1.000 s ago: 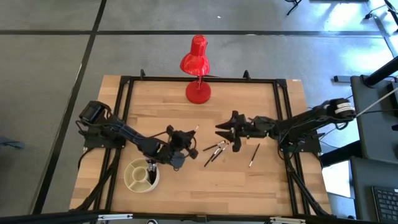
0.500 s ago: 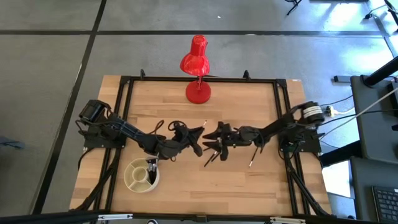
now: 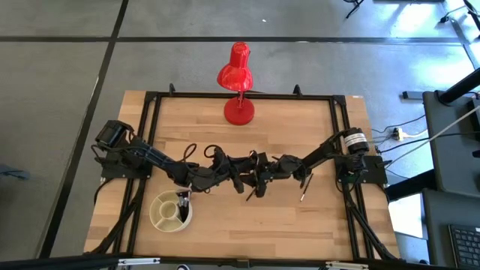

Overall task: Put items in baskets/containers
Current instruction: Put the liner brush into the pen organizer

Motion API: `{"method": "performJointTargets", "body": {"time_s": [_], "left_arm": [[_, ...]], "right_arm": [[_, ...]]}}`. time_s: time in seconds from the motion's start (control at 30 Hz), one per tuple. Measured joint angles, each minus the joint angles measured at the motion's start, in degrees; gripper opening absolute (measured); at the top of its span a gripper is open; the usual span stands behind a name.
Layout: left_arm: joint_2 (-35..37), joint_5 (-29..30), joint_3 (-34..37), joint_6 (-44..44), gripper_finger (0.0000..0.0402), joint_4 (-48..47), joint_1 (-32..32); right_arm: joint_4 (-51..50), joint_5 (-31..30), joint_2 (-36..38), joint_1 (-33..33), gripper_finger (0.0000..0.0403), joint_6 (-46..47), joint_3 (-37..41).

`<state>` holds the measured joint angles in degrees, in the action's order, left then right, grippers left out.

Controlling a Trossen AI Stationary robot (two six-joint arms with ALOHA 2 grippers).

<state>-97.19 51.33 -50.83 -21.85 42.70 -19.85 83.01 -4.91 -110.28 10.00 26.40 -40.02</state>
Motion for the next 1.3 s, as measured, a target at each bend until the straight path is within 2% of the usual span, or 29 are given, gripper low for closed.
{"method": "performJointTargets", "body": {"time_s": [0.1, 0.2, 0.27, 0.5, 0.73, 0.9, 1.07, 1.3], "left_arm": [[0.0, 0.1, 0.0, 0.1, 0.0023, 0.0, -0.4], [0.0, 0.0, 0.0, 0.2, 0.0023, -0.9, -0.7], [0.0, -0.3, 0.0, 0.4, 0.0023, -1.8, -0.8], [-0.1, -4.5, 0.1, 5.5, 0.0046, -3.3, -0.7], [-0.1, -6.5, 0.1, 5.7, 0.0095, -7.9, -1.0], [-0.1, -7.8, 0.0, 6.7, 0.0112, -10.0, -1.2], [-0.1, -7.7, 0.0, 8.2, 0.0102, -9.9, -1.3], [-0.1, -7.8, 0.0, 8.3, 0.0054, -10.4, -1.5]], "right_arm": [[-0.1, 0.0, -0.6, 0.0, 0.0120, 0.6, -0.3], [0.2, 0.3, -0.6, 0.0, 0.0040, 0.1, -0.1], [-0.1, 0.2, -0.6, 0.1, 0.0018, -1.1, 0.0], [-7.4, 0.6, -0.5, 0.1, 0.0016, -2.0, 0.0], [-17.2, 2.7, -0.3, 0.1, 0.0016, -5.4, 0.0], [-20.6, 3.5, -0.3, -0.1, 0.0016, -6.5, 0.0], [-22.8, 6.8, 1.2, -0.1, 0.0016, -8.9, 0.0], [-26.9, 8.0, 3.2, -0.1, 0.0016, -10.6, 0.0]]}}
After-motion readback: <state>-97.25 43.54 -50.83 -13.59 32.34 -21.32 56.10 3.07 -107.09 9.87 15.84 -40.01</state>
